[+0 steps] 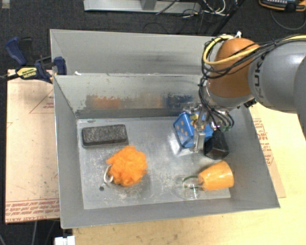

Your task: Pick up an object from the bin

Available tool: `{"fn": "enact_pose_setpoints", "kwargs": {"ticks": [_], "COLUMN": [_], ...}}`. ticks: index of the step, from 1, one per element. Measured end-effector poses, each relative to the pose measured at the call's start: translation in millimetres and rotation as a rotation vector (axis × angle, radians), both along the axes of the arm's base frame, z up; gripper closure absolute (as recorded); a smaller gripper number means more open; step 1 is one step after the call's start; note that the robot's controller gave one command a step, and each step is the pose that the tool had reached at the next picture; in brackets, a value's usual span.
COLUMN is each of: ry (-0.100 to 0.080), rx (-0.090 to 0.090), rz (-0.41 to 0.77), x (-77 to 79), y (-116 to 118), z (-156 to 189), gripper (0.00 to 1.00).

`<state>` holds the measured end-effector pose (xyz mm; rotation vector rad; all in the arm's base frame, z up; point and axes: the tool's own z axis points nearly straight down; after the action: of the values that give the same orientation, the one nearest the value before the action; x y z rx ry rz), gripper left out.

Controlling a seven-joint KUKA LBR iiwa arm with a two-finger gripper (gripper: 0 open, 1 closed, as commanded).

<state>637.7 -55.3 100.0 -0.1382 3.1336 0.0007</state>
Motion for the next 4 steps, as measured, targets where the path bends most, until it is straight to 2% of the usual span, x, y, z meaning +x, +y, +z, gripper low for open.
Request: {"fn": "enact_pose_setpoints", "kwargs": {"ticks": [1, 2, 3, 4], "ry": [-0.014, -0.037, -0.033, -0.047], "rx": [0.0, 0.015, 0.01, 0.021], "rz": [-0.042, -0.12, -0.144, -0.101], "x": [3.5, -24.1, -22.7, -11.3], "y": [6, -26, -31, -23], "z": [-8, -13, -9, -14], "gripper": [0.0, 0.0, 0.0, 1.0]}}
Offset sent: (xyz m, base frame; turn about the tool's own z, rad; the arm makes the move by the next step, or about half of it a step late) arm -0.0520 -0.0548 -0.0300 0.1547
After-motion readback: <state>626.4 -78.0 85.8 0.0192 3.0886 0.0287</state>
